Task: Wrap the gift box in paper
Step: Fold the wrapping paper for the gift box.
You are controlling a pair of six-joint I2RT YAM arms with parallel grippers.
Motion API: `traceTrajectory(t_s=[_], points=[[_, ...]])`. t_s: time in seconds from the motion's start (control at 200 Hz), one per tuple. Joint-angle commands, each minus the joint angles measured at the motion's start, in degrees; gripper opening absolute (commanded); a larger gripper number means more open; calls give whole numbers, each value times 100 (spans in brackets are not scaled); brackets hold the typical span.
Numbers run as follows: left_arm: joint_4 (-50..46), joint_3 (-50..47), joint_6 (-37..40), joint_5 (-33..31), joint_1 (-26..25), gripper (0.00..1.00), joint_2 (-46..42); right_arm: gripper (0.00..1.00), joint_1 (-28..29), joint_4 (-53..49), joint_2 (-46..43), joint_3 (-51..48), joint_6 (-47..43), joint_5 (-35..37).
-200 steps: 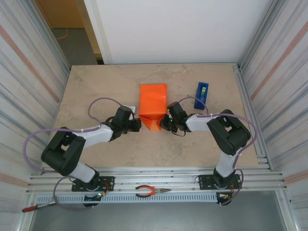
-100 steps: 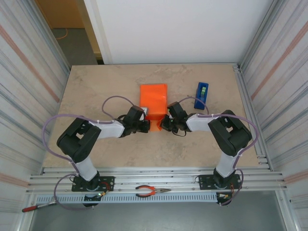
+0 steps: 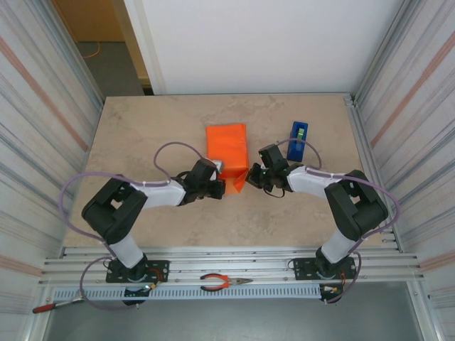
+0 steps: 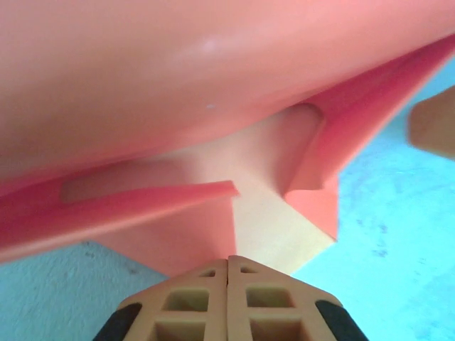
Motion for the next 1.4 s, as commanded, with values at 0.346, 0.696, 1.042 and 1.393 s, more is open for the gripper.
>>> traceTrajectory(t_s=[0.346,0.696,1.042,1.393], points=[[-611,-464,-397,-214,817,3,-1260,0,210,-62,569,475,-117,-101],[-656,-600,-374,-249,884,2,-1260,0,259,18,1100,827,-88,-109],[-544,-582,-382,-106,886,5,-1136,0,316,13,765,526,-20,-49],[-334,-215,-270,110,775,0,-575,0,317,-145,362,415,-73,90]])
